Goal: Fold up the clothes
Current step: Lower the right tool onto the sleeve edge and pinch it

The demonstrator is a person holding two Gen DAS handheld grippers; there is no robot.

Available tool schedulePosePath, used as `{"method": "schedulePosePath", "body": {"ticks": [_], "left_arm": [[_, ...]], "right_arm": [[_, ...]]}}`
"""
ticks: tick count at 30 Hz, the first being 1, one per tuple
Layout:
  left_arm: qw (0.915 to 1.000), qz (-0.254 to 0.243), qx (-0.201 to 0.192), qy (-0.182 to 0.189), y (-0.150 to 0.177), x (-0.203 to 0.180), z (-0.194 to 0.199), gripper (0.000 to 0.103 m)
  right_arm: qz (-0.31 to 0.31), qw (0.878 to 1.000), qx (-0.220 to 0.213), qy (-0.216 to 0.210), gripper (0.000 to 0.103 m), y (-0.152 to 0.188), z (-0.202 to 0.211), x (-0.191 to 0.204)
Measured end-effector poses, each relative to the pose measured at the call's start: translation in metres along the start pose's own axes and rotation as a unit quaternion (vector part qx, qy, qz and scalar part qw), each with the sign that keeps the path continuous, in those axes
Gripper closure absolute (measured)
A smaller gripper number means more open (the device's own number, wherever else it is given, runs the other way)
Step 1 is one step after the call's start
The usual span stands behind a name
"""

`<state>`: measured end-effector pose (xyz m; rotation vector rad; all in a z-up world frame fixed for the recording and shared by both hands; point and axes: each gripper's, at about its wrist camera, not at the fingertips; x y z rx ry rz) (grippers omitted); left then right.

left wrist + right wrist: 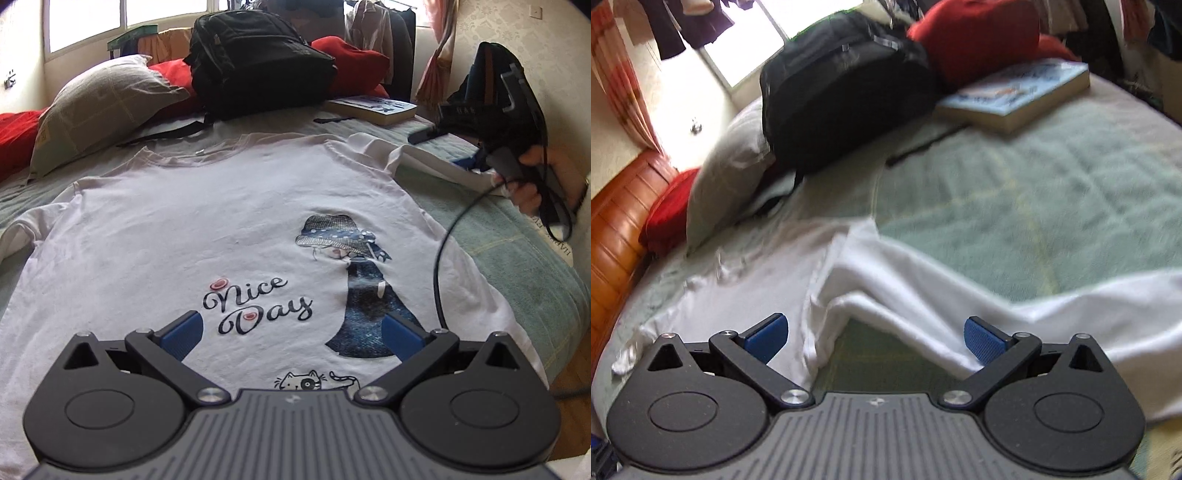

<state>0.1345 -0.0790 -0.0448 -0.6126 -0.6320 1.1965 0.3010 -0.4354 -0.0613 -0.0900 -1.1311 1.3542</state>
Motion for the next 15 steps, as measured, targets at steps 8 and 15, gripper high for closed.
{"method": "schedulePosePath", "body": {"ticks": [8, 15], "left_arm": [[0.9998, -0.008, 0.012, 0.011, -0.001, -0.006, -0.010, 0.001], [0.9995, -0.018, 0.021, 0.017, 0.002, -0.016, -0.014, 0.001]], "right_arm": [[0.013, 1.000, -0.006, 0.013, 0.000, 0.040, 0.031, 0.008], [-0.010, 0.995, -0.039, 0.093, 0.000, 0.071, 0.080, -0.014]]}}
Point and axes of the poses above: each gripper's, at about its wrist camera, not at the fingertips, and z roughly against the way its jaws point, x to its left, y to its underside, and after that the axes turned 12 degrees about -y, right-handed
